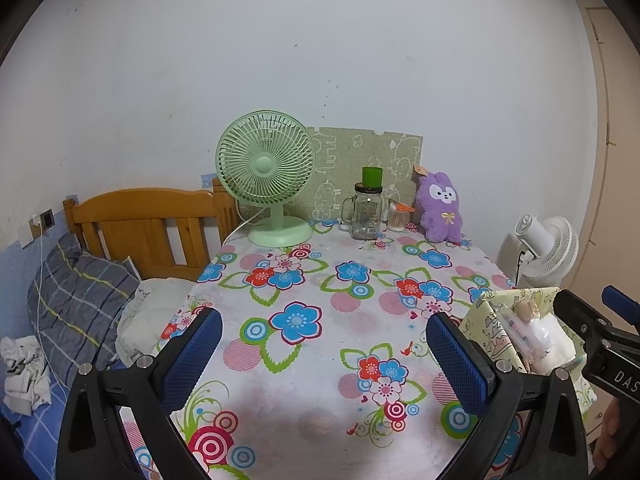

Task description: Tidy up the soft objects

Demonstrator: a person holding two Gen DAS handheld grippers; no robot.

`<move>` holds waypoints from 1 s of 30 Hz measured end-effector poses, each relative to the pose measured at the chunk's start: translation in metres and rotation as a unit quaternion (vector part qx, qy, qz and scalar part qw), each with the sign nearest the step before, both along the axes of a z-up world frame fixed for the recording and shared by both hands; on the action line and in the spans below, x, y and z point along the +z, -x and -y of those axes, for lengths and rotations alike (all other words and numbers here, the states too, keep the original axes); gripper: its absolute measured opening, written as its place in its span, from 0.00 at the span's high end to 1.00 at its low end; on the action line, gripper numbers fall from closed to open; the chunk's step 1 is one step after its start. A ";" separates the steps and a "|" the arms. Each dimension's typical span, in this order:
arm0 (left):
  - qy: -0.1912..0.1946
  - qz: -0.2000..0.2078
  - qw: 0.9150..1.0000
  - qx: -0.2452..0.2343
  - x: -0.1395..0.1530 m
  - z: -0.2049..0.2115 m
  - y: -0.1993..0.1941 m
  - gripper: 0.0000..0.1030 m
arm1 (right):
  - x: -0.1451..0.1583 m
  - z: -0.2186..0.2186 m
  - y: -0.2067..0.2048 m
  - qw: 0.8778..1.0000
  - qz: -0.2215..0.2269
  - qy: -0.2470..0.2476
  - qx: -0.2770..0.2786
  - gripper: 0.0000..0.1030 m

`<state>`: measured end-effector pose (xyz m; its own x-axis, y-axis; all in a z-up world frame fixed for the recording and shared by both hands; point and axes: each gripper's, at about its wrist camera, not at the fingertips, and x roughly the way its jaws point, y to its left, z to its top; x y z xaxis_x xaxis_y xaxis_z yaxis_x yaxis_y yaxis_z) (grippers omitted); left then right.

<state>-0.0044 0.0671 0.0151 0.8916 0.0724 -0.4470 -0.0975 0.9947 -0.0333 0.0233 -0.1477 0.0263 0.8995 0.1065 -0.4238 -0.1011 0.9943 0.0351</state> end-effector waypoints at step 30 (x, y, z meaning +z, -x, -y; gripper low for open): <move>-0.012 0.004 1.000 -0.001 0.000 0.006 -0.001 0.00 | -0.003 -0.002 0.000 1.000 -0.005 0.001 0.003 0.00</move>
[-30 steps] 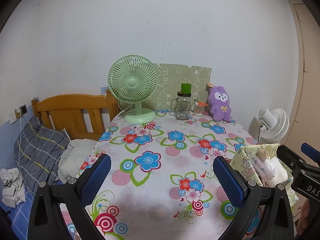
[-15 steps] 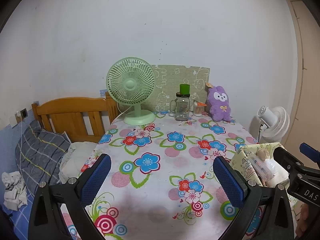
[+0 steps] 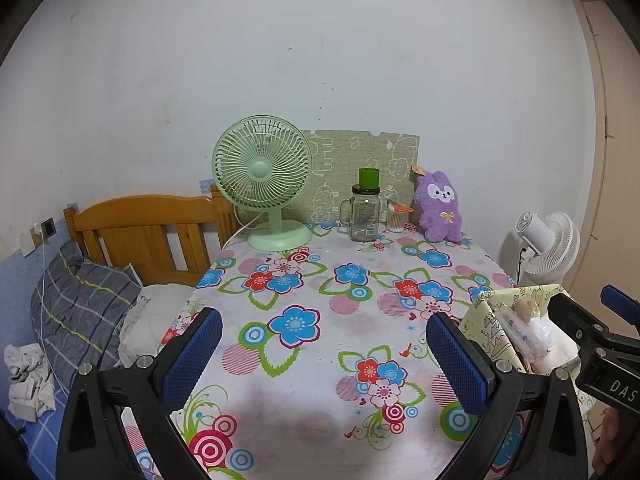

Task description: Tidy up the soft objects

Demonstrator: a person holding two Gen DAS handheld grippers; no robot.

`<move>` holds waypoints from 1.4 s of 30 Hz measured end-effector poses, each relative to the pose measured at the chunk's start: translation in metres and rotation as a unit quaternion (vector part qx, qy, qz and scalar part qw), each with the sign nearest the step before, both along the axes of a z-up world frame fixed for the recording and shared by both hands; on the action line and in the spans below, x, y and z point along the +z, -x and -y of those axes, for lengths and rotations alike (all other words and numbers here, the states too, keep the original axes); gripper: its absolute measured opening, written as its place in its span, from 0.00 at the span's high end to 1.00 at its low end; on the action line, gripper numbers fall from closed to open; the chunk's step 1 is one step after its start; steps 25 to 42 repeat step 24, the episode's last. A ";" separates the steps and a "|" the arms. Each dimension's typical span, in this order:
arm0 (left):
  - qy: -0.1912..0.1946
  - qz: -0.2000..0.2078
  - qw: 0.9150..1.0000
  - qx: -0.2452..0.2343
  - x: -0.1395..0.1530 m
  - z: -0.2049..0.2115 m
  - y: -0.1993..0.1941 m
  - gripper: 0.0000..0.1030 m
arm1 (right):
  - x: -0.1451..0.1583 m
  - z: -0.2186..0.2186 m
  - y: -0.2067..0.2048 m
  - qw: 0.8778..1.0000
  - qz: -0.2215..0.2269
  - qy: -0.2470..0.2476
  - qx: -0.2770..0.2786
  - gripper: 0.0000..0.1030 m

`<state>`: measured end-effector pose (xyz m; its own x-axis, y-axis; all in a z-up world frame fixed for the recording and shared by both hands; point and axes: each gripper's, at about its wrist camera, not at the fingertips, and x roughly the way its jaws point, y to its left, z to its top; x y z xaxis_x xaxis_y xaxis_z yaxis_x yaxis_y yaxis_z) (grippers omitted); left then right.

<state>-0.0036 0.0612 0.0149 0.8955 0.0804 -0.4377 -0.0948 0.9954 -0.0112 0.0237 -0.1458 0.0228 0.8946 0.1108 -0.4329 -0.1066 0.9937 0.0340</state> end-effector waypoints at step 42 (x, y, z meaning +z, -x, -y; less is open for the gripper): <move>0.000 -0.002 1.000 -0.002 -0.002 0.002 0.000 0.00 | 0.000 -0.001 -0.001 1.000 -0.003 0.002 0.002 0.00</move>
